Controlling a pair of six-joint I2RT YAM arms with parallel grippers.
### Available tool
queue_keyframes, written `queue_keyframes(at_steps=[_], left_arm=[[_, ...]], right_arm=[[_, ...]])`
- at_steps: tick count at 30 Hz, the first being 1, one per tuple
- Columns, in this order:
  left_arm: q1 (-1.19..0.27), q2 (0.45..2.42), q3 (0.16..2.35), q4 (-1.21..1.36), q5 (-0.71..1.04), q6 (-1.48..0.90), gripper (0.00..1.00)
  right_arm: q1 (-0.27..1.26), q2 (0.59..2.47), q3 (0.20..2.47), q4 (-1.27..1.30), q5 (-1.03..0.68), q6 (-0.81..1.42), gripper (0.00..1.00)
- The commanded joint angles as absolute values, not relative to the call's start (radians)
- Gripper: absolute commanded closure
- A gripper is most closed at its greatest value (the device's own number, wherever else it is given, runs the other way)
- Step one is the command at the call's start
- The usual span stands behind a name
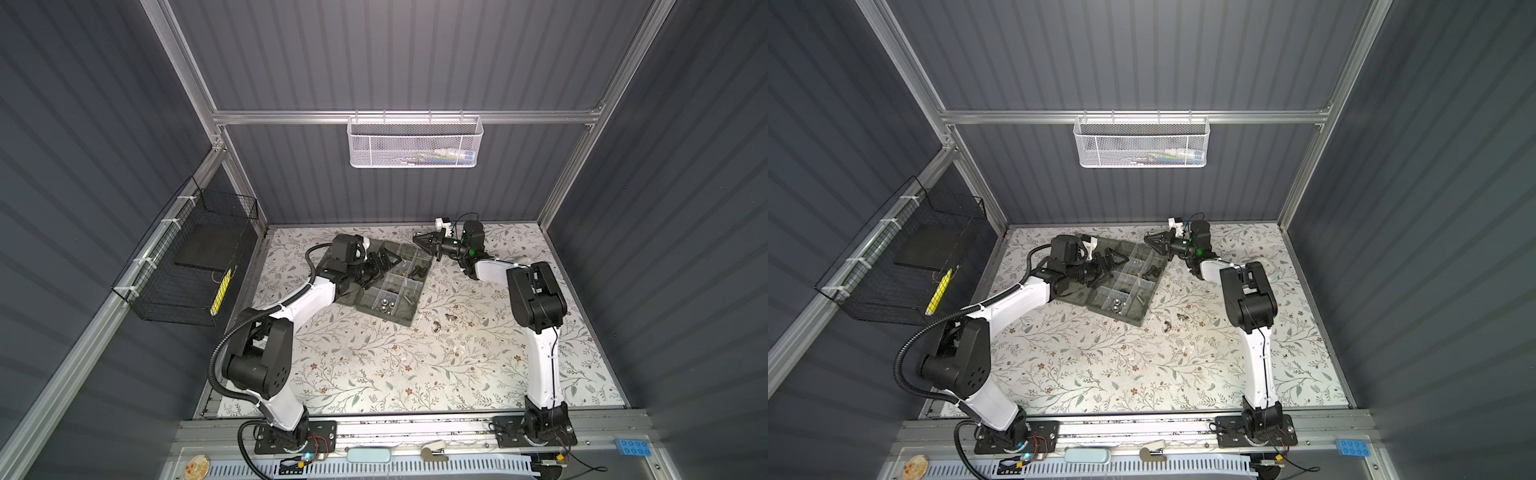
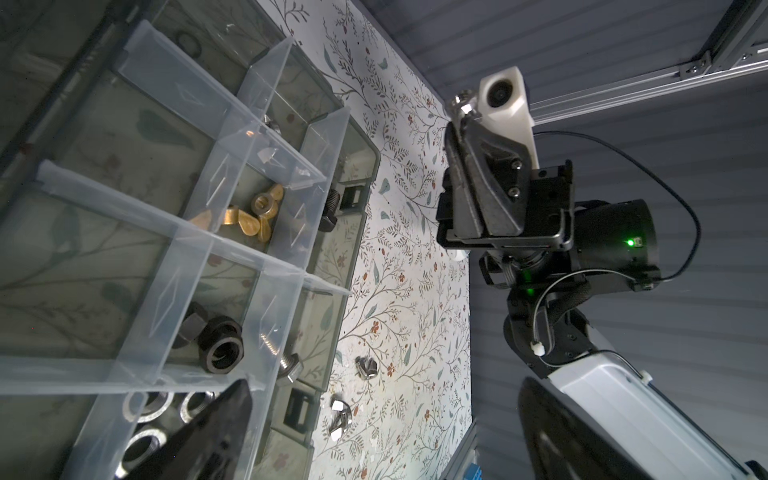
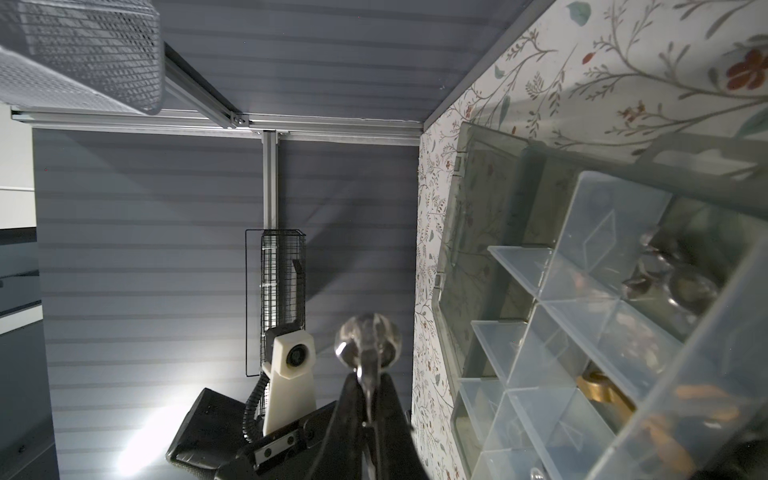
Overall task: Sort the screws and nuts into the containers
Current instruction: 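Carry the silver nut with the right gripper over the organizer box, then lower the silver nut into a box compartment and open the right gripper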
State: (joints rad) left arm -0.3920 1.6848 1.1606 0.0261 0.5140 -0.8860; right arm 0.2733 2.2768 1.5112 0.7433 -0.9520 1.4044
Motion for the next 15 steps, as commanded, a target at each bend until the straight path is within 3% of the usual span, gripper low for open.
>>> queue_keyframes(at_steps=[1, 15], left_arm=[[-0.381, 1.717, 1.206, 0.025, 0.552, -0.856, 0.0], [-0.379, 1.793, 1.239, 0.03, 0.565, -0.841, 0.0]], right_arm=[[0.288, 2.33, 1.57, 0.689, -0.942, 1.378, 1.0], [0.311, 2.459, 1.722, 0.475, -0.873, 1.243, 1.0]])
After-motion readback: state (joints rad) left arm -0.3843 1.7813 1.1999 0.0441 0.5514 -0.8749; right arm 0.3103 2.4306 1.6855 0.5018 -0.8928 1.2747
